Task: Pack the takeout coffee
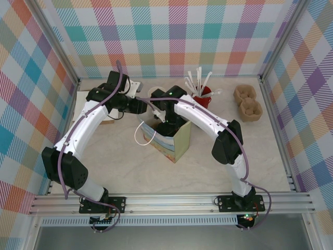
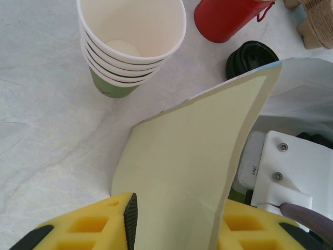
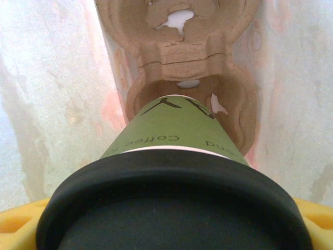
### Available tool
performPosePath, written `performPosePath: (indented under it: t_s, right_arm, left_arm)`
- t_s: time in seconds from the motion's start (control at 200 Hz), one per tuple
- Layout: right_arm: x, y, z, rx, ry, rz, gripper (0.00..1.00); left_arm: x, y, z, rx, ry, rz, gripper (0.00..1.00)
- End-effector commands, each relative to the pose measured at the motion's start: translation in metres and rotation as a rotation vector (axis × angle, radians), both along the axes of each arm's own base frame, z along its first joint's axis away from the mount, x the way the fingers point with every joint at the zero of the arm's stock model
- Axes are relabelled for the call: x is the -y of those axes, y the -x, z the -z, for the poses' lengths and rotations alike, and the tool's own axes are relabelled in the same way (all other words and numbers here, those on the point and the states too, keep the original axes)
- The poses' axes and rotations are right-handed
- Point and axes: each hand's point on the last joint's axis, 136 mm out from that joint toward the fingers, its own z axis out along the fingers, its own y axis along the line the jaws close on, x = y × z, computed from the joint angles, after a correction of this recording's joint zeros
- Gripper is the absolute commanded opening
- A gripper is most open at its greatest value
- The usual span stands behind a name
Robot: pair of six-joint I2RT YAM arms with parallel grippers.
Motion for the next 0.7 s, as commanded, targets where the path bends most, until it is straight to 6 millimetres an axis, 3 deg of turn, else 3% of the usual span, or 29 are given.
performPosePath:
  t_s: [0.0, 0.695]
  right_arm:
    - [0.0049, 0.0045, -0.0213, 0.011, -0.026, 0.010, 0.78]
    - [0.0096, 0.0054, -0.0186, 0.005, 0.001, 0.010, 0.78]
  left_arm:
    - [0.0010, -0.0012, -0.0090, 0.021, 0.024, 0.000, 0.35]
    - [0.0009, -0.0009, -0.0097, 0.022, 0.024, 0.000, 0.35]
